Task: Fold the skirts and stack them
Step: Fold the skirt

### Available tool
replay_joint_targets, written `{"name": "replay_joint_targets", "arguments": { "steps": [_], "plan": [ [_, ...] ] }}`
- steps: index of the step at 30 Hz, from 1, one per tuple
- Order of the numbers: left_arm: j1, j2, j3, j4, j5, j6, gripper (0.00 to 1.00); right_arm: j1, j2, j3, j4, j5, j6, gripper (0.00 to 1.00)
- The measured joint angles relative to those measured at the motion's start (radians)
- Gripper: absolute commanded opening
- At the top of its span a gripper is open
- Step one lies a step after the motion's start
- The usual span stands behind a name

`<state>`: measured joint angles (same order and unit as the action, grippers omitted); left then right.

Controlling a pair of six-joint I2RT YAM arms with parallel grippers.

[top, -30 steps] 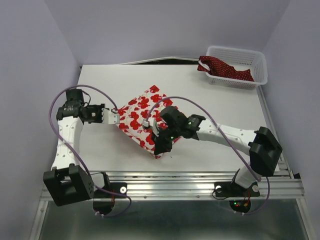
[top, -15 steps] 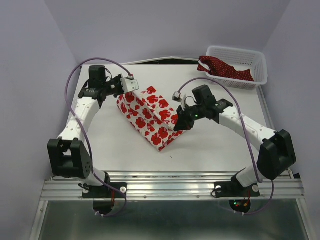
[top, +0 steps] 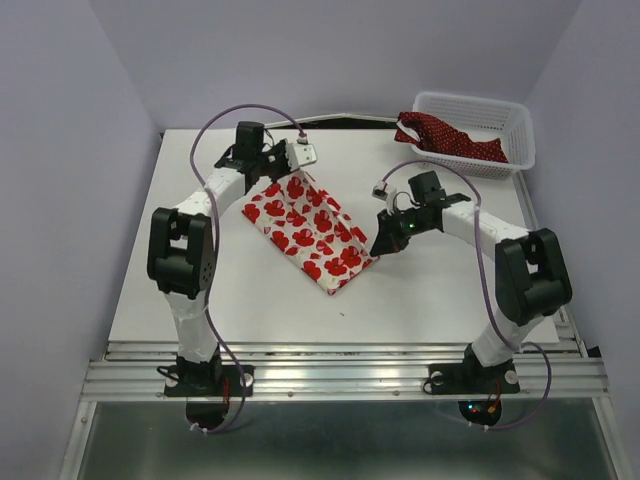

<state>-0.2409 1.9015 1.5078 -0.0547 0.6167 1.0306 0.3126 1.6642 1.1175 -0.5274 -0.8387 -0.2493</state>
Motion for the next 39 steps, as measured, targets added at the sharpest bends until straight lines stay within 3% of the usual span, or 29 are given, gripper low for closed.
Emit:
{"name": "replay_joint_targets", "arguments": {
  "steps": [1,2,4,6,8,12,16,19,25,32,35,36,39],
  "plan": [
    [-0.005,0.034,0.015,0.005,-0.007,0.000,0.24,-0.004,0.030,0.000,0.005,0.000,-0.007,0.03],
    [-0.009,0.064,0.025,0.010,-0.016,-0.005,0.37,-0.005,0.065,0.001,0.013,0.000,-0.012,0.14],
    [-0.013,0.113,0.036,0.028,-0.047,-0.016,0.74,-0.005,0.119,0.007,0.013,0.001,-0.014,0.27],
    [-0.010,0.151,0.050,0.042,-0.084,-0.036,0.98,-0.005,0.185,0.013,0.013,0.008,-0.009,0.45],
    [-0.005,0.167,0.052,0.055,-0.126,-0.075,0.99,-0.010,0.227,0.017,0.013,0.012,0.012,0.58],
    [0.001,0.138,0.051,0.069,-0.187,-0.158,0.99,-0.012,0.229,0.045,0.013,0.010,0.045,0.67],
    [0.008,-0.013,-0.027,0.074,-0.256,-0.255,0.98,-0.023,0.205,0.083,0.023,0.058,0.072,0.65],
    [0.027,-0.222,-0.151,0.056,-0.278,-0.373,0.95,-0.032,0.175,0.087,0.037,0.108,0.089,0.63],
    [0.113,-0.439,-0.268,0.037,-0.248,-0.599,0.88,-0.037,0.185,0.109,0.069,0.213,0.127,0.53],
    [0.175,-0.378,-0.367,-0.059,-0.206,-0.760,0.82,-0.037,0.277,0.127,0.091,0.180,0.174,0.48],
    [0.195,-0.289,-0.367,-0.084,-0.181,-0.816,0.76,-0.037,0.285,0.127,0.098,0.149,0.192,0.35],
    [0.205,-0.260,-0.367,-0.087,-0.177,-0.832,0.72,-0.037,0.285,0.127,0.101,0.137,0.197,0.24],
    [0.243,-0.163,-0.351,-0.108,-0.158,-0.872,0.66,-0.037,0.285,0.127,0.114,0.103,0.216,0.13]
  ]
}}
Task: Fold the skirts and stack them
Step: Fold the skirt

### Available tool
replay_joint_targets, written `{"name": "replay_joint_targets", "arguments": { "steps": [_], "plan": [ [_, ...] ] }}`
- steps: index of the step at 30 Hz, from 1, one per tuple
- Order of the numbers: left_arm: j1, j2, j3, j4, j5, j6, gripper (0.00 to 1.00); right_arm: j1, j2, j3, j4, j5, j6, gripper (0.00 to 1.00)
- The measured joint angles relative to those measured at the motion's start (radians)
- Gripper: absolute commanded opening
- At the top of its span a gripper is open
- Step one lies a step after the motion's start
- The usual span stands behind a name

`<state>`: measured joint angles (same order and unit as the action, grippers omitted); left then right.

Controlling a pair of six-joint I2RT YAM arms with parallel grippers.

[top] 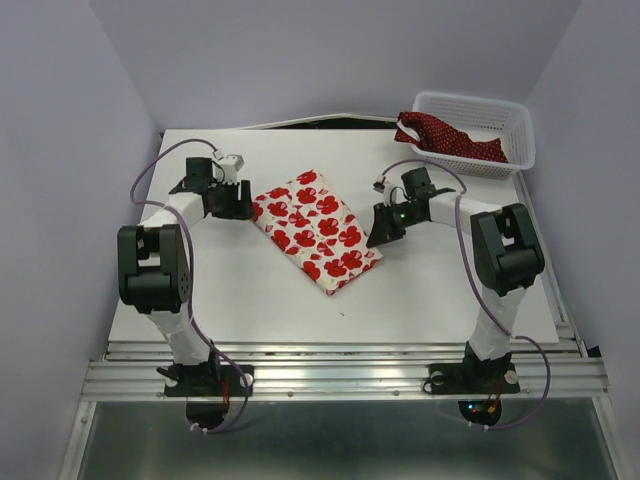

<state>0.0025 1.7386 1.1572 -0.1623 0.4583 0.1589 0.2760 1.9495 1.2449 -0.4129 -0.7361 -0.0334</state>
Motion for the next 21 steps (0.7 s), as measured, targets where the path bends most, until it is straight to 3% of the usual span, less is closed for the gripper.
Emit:
{"name": "replay_joint_targets", "arguments": {
  "steps": [3,5,10,11,13,15,18,19,21],
  "plan": [
    [0.023,0.098,0.058,-0.023,0.009,-0.023,0.59,0.000,-0.002,-0.025,0.041,-0.051,0.043,0.06],
    [0.030,0.180,0.136,-0.029,0.009,-0.042,0.49,0.001,-0.012,-0.088,0.088,-0.076,0.073,0.03],
    [0.025,0.358,0.357,-0.067,0.042,-0.071,0.38,0.039,-0.027,-0.204,0.141,-0.137,0.144,0.04],
    [0.023,0.394,0.404,-0.078,0.049,-0.074,0.37,0.059,-0.032,-0.222,0.158,-0.146,0.158,0.07],
    [0.010,0.479,0.529,-0.093,0.062,-0.078,0.37,0.107,-0.041,-0.251,0.187,-0.161,0.179,0.25],
    [-0.009,0.540,0.632,-0.116,0.068,-0.077,0.38,0.171,-0.057,-0.277,0.214,-0.171,0.210,0.49],
    [-0.060,0.665,0.859,-0.134,0.074,-0.074,0.54,0.266,-0.106,-0.325,0.293,-0.190,0.299,0.66],
    [-0.085,0.719,0.956,-0.138,0.075,-0.075,0.67,0.300,-0.137,-0.340,0.327,-0.195,0.332,0.69],
    [-0.120,0.770,1.061,-0.127,0.067,-0.074,0.74,0.328,-0.179,-0.343,0.364,-0.200,0.371,0.74]
  ]
}}
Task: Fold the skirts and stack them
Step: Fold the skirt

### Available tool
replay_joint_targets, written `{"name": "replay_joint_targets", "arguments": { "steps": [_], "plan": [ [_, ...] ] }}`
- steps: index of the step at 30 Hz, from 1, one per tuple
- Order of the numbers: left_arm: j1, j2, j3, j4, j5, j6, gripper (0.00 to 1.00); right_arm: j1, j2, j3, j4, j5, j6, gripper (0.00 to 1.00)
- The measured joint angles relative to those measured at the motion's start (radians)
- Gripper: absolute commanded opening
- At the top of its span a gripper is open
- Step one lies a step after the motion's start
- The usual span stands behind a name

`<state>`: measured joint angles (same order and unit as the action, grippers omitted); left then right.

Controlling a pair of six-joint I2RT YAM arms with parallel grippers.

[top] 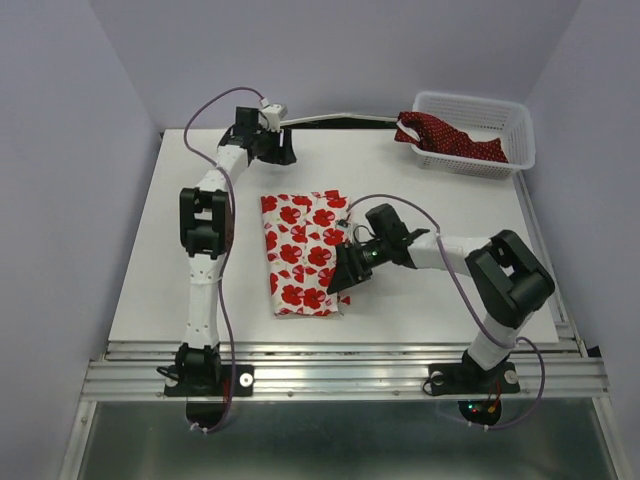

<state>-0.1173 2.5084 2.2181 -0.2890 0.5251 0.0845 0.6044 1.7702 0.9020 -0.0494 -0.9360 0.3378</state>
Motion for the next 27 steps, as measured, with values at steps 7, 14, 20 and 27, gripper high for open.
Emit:
{"name": "replay_joint_targets", "arguments": {
  "steps": [7,14,20,27],
  "plan": [
    [-0.043,-0.194,-0.192,0.044,-0.030,0.047,0.77,-0.167,-0.195,0.014,-0.006,0.095,-0.006,0.72],
    [0.030,-0.737,-0.703,0.148,-0.081,0.111,0.79,-0.236,-0.117,0.121,-0.037,0.240,-0.033,0.63],
    [0.024,-0.832,-0.848,0.253,-0.085,0.082,0.79,-0.237,0.166,0.379,-0.045,0.374,-0.047,0.61],
    [0.063,-0.753,-0.954,0.243,-0.056,0.021,0.79,-0.237,0.315,0.521,-0.049,0.467,-0.047,0.58]
  ]
}}
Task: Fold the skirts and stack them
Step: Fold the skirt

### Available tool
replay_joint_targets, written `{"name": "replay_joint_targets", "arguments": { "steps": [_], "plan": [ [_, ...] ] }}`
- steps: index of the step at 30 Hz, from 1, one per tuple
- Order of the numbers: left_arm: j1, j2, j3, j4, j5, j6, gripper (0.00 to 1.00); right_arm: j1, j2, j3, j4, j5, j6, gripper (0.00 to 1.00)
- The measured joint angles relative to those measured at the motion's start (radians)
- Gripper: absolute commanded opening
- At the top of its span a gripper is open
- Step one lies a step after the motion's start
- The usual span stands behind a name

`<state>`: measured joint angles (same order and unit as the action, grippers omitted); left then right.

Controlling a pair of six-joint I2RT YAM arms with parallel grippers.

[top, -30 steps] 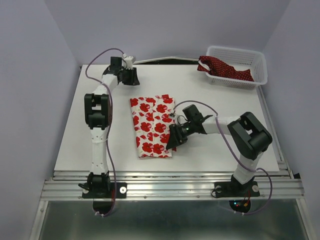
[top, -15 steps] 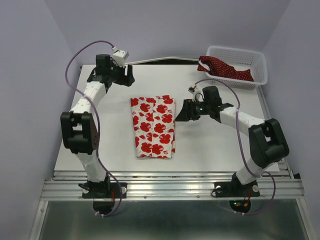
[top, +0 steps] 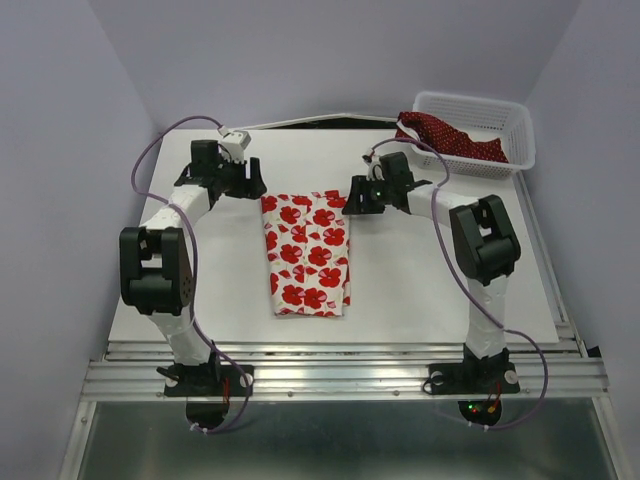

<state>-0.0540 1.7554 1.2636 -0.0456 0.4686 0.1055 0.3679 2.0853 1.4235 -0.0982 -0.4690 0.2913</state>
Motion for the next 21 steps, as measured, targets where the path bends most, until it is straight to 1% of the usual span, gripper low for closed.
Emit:
{"name": "replay_joint_targets", "arguments": {
  "steps": [4,6,9,11,12,13,16,18,21],
  "plan": [
    [0.006,0.001,-0.001,0.027,0.014,-0.012,0.79,0.000,0.044,0.050,0.002,0.002,0.003,0.50],
    [0.006,0.002,-0.001,0.032,0.018,-0.016,0.79,0.000,0.075,0.085,0.002,-0.003,0.005,0.39],
    [0.011,0.002,-0.001,0.040,0.027,-0.021,0.78,0.000,0.120,0.124,0.006,-0.011,0.016,0.30],
    [0.016,0.002,-0.001,0.042,0.030,-0.027,0.78,0.000,0.145,0.142,0.008,-0.020,0.022,0.22],
    [0.018,0.002,-0.001,0.043,0.032,-0.029,0.78,0.000,0.152,0.152,0.009,-0.024,0.021,0.16],
    [0.024,0.002,-0.001,0.044,0.033,-0.030,0.78,0.000,0.159,0.160,0.008,-0.026,0.023,0.12],
    [0.031,0.002,-0.001,0.050,0.036,-0.033,0.78,0.000,0.169,0.174,0.010,-0.032,0.024,0.04],
    [0.037,0.002,-0.001,0.051,0.036,-0.032,0.78,0.000,0.169,0.179,0.009,-0.037,0.024,0.01],
    [0.038,0.005,-0.001,0.055,0.036,-0.032,0.78,0.000,0.169,0.190,0.016,-0.053,0.023,0.01]
  ]
}}
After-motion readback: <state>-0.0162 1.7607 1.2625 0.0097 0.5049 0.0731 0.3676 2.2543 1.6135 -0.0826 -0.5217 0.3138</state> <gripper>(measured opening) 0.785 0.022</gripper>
